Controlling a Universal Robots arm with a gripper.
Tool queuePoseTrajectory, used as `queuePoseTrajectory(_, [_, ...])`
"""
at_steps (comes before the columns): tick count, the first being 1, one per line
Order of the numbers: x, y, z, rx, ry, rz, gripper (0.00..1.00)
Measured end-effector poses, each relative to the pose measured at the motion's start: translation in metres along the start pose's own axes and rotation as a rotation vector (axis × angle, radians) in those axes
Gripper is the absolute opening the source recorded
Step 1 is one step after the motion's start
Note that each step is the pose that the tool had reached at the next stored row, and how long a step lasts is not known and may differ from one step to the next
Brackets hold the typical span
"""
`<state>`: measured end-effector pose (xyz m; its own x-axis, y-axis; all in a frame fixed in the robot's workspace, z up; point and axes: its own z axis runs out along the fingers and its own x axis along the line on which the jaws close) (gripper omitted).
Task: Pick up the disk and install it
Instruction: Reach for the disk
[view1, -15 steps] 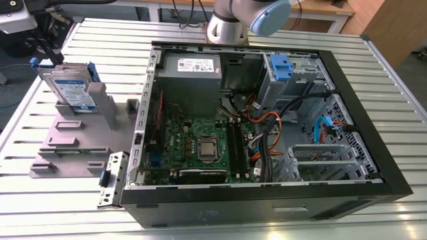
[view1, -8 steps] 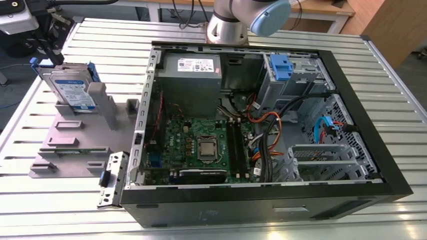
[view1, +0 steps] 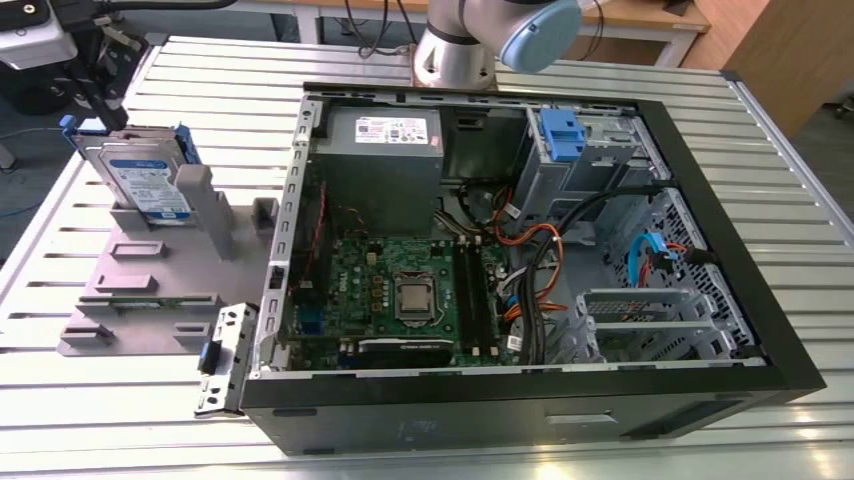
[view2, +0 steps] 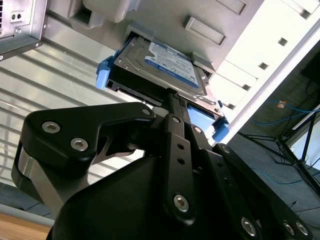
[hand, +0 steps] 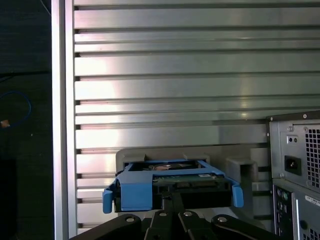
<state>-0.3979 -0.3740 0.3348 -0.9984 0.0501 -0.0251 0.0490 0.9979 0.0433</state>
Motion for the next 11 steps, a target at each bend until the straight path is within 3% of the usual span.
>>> queuePoseTrajectory(11, [0.0003, 0.0000, 0.0005, 0.0000, 0.0000, 0.000, 0.11])
